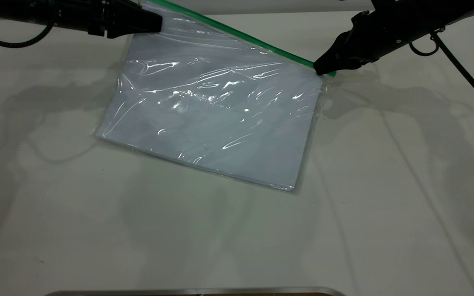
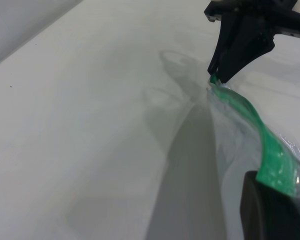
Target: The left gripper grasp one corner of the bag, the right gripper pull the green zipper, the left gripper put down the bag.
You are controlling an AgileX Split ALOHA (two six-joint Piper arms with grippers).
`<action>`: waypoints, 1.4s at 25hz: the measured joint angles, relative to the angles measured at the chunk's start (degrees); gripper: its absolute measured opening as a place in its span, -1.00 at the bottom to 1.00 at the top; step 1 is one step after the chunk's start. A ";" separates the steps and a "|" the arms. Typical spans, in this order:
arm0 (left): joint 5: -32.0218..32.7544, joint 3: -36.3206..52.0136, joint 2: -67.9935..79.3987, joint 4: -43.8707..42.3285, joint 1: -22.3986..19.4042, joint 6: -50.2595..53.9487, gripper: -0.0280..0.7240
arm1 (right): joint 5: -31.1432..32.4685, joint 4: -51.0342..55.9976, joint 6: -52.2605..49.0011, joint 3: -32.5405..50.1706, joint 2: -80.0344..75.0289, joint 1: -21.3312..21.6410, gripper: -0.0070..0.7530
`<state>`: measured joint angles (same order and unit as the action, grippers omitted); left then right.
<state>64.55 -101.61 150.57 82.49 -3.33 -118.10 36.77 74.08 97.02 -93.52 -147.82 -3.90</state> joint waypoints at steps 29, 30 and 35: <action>-4.75 0.00 -2.23 -8.43 2.60 32.25 0.20 | 16.24 2.25 -8.83 0.17 25.64 0.63 0.26; -3.80 0.00 -4.37 -8.56 1.75 32.57 0.27 | 17.31 1.26 -11.10 0.17 28.01 0.63 0.26; 0.23 0.00 -17.02 -8.67 -3.34 35.43 0.35 | 24.21 -6.24 -22.93 0.17 41.68 0.63 0.26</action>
<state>64.78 -101.61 133.55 73.82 -6.67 -82.67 60.99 67.84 74.09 -93.35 -106.14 -3.28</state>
